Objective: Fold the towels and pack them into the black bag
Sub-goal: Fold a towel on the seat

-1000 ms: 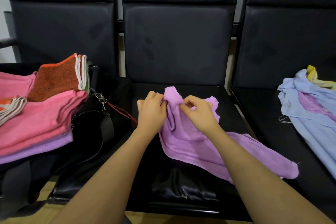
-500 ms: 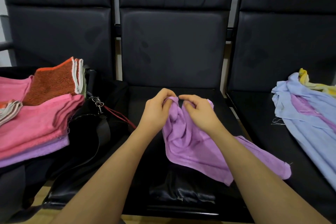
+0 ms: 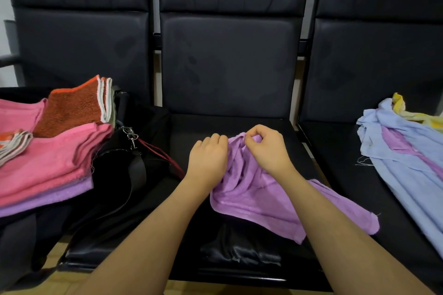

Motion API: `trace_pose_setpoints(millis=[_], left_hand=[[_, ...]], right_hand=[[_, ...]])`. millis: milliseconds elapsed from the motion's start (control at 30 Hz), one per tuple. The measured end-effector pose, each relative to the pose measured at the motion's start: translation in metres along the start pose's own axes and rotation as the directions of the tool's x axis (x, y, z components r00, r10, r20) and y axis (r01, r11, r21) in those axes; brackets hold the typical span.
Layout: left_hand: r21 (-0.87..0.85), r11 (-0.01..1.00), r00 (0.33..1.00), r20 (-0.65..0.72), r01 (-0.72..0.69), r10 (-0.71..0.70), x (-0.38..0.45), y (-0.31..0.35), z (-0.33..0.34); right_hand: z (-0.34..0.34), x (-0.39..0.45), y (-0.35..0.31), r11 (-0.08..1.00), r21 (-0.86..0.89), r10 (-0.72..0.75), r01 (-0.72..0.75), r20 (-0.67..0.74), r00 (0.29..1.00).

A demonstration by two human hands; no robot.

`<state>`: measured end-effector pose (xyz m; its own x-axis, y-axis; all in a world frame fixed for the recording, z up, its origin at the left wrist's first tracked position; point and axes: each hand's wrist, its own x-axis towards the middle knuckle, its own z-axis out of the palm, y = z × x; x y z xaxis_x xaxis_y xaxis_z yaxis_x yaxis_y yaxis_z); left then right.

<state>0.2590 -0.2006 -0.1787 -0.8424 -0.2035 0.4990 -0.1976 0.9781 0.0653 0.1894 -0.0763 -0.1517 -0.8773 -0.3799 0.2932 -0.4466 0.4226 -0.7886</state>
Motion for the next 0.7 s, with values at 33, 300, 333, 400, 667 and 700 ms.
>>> trace_pose_setpoints(millis=[33,300,333,400,667,700], left_hand=[[0.023,1.000,1.000,-0.004,0.015,-0.015,-0.001,0.002,-0.001],[-0.622,0.715,0.923,0.034,0.320,-0.384,0.000,0.002,-0.029],[-0.649,0.683,0.906,0.023,0.334,-0.422,0.003,0.000,-0.035],[-0.686,0.626,0.868,0.017,0.371,-0.497,0.010,-0.005,-0.047],[-0.643,0.686,0.865,-0.071,0.341,-0.496,0.044,-0.022,-0.102],[-0.641,0.691,0.866,-0.080,0.334,-0.493,0.049,-0.023,-0.109]], right_hand=[[-0.001,-0.001,0.001,1.000,0.005,0.000,0.000,-0.025,1.000],[-0.007,-0.011,-0.004,0.994,0.085,-0.062,0.071,-0.096,0.993],[-0.007,-0.013,-0.007,0.991,0.111,-0.058,0.072,-0.126,0.990],[-0.008,-0.017,-0.014,0.985,0.159,-0.033,0.065,-0.197,0.980],[-0.034,-0.013,-0.054,0.962,0.225,-0.054,0.154,-0.397,0.916],[-0.041,-0.010,-0.062,0.962,0.215,-0.062,0.167,-0.426,0.903]])
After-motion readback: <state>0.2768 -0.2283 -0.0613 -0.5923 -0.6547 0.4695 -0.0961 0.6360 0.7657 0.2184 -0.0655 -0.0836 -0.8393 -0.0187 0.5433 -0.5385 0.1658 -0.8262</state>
